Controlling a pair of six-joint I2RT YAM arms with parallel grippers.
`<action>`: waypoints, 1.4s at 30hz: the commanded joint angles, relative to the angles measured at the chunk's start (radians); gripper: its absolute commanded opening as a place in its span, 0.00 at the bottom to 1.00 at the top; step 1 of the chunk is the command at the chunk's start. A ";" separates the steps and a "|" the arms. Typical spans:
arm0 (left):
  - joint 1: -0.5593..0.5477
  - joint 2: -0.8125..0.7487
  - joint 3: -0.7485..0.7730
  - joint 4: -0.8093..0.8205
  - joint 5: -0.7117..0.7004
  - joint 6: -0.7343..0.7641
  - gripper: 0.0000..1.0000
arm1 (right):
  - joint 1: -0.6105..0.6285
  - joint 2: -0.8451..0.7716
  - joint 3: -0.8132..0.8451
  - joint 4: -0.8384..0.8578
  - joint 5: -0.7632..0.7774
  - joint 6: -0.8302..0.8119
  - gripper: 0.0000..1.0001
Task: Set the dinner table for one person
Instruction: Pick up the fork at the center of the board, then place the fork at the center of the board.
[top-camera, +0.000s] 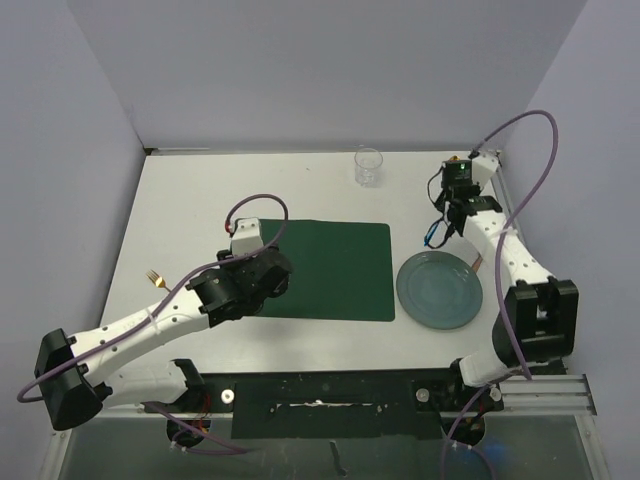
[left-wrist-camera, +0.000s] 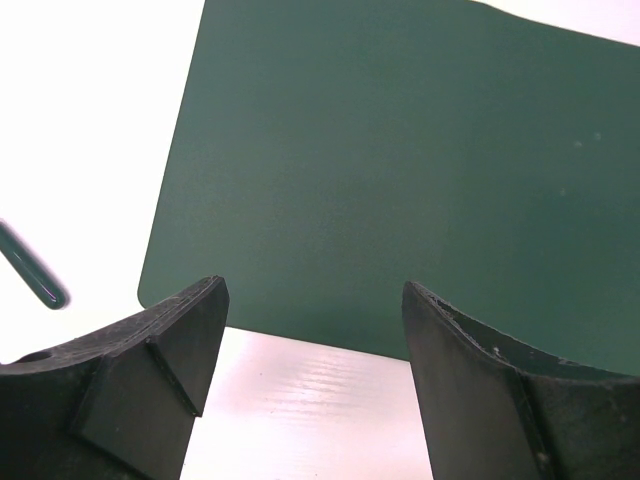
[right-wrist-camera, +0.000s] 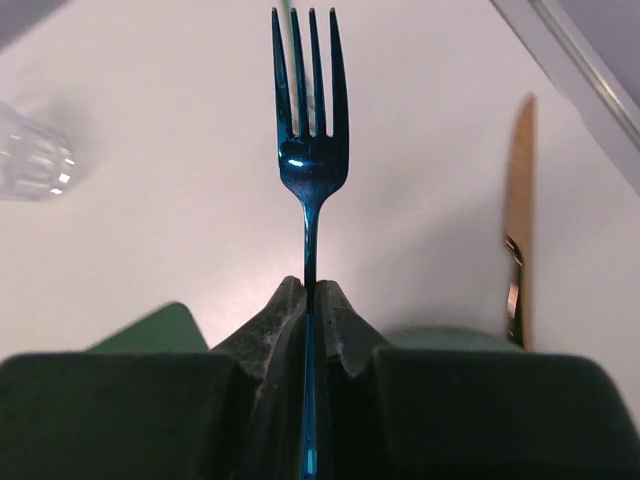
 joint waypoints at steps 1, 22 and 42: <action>0.011 -0.048 0.003 0.033 -0.004 0.007 0.70 | -0.022 0.185 0.225 0.165 -0.273 -0.125 0.00; 0.034 -0.193 -0.021 -0.089 -0.038 -0.038 0.70 | -0.114 0.892 0.842 0.107 -0.758 -0.067 0.00; 0.037 -0.225 -0.004 -0.166 -0.042 -0.065 0.70 | -0.148 1.045 0.999 0.081 -0.757 -0.052 0.00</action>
